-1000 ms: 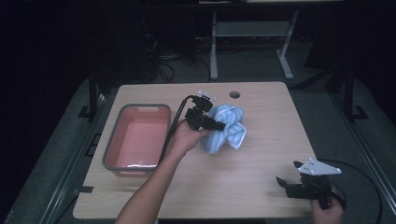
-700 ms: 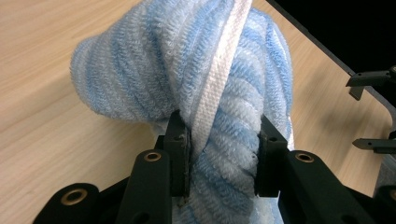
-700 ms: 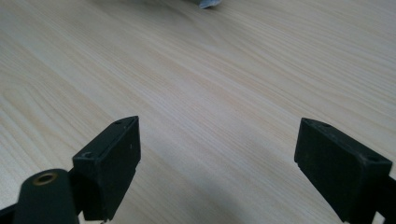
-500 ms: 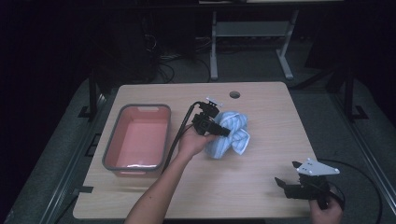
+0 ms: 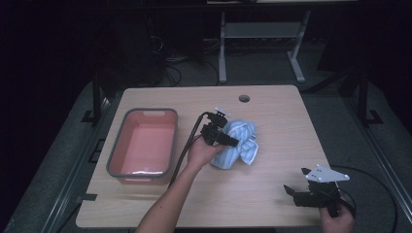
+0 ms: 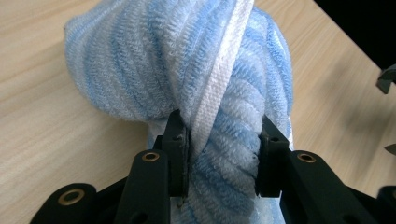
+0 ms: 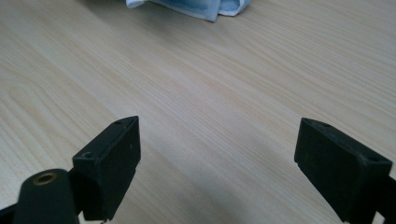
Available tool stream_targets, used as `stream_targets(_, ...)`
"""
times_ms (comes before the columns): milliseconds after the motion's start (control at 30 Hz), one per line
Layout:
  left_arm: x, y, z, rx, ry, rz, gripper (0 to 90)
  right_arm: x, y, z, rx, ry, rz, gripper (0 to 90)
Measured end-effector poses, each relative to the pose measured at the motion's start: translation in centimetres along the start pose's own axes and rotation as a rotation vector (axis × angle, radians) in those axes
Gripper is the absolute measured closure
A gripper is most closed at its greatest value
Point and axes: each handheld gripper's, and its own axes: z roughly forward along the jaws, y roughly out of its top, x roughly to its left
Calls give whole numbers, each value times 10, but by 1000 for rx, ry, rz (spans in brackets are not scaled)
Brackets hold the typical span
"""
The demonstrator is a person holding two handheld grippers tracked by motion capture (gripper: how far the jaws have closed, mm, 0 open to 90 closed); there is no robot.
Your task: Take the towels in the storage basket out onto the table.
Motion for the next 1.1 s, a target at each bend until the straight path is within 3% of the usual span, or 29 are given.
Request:
stream_targets(167, 0, -3, 8, 15, 12, -2, 622, 1, 1, 1, 3, 2, 2, 138)
stream_targets(267, 1, -6, 13, 29, -8, -10, 619, 1, 0, 1, 7, 2, -1, 139)
stream_targets(700, 1, -12, 26, 44, -9, -21, 588, 0, -1, 2, 11, 0, 3, 139)
stream_targets(900, -2, -13, 29, 59, 2, -1, 571, 3, 1, 3, 20, -10, -12, 139)
stream_targets(1100, -4, -14, 27, 48, 9, -7, 531, 3, 1, 2, 21, -11, -10, 139)
